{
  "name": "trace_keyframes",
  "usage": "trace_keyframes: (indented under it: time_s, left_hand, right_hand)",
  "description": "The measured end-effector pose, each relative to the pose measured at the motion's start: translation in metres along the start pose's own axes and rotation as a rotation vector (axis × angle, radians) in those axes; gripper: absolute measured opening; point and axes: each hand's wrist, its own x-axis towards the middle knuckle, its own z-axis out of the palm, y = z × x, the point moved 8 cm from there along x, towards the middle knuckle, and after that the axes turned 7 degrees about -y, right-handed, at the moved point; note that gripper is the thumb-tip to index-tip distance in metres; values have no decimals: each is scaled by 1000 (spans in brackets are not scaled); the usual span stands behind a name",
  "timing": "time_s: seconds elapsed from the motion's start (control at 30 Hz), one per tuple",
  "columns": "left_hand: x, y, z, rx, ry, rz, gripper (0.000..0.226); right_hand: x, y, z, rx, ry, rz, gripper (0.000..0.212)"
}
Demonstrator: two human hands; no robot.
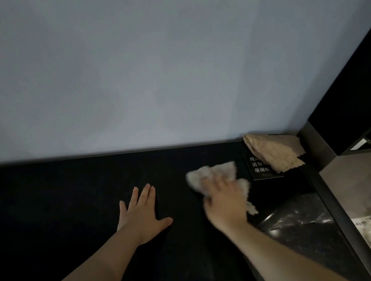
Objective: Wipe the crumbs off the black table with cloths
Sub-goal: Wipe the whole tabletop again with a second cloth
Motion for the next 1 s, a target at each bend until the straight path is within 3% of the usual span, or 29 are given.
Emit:
trace_keyframes:
  time_s: [0.07, 0.1, 0.13, 0.23, 0.3, 0.4, 0.47, 0.53, 0.6, 0.67, 0.77, 0.83, 0.87, 1.0]
  left_hand:
    - [-1, 0, 0, -9, -3, -1, 95]
    - [-3, 1, 1, -6, -3, 4, 93]
    - [-6, 2, 3, 6, -2, 11, 90]
    - [-16, 4, 12, 48, 14, 26, 82]
    - [-18, 3, 13, 49, 14, 21, 81]
    - [-18, 4, 12, 37, 3, 17, 81]
    - [-18, 4, 11, 37, 5, 33, 81]
    - [-19, 1, 9, 52, 12, 59, 80]
    - [-19, -3, 5, 92, 31, 94, 79]
    - [-17, -9, -1, 126, 58, 137, 78]
    - [-15, -31, -8, 118, 80, 132, 86]
    - [-13, -54, -10, 137, 71, 96, 92]
    - [-13, -68, -10, 147, 58, 80, 94]
    - [-12, -108, -7, 86, -7, 40, 95]
  right_hand:
    - [-22, -35, 11, -36, -106, -306, 48]
    - [-24, -27, 7, -66, -100, -360, 46]
    - [-20, -5, 0, -90, -59, -314, 47]
    - [-18, 72, -20, -23, 19, 211, 51]
    - [-26, 56, -12, 54, -20, 271, 54]
    - [-41, -17, 1, -11, -55, -111, 52]
    - [-38, -17, 5, -65, -146, -270, 50]
    - [-21, 23, 0, -50, -113, -109, 52]
    - [-15, 55, -11, 22, -20, 242, 53]
    - [-16, 27, -4, 54, -11, 347, 53]
    - [-28, -61, 16, 25, -13, 21, 51]
    - [-27, -68, 20, -33, -86, -135, 51]
    - [-22, -53, 19, -60, -112, -89, 52]
    - [-29, -9, 9, 32, -36, 538, 57]
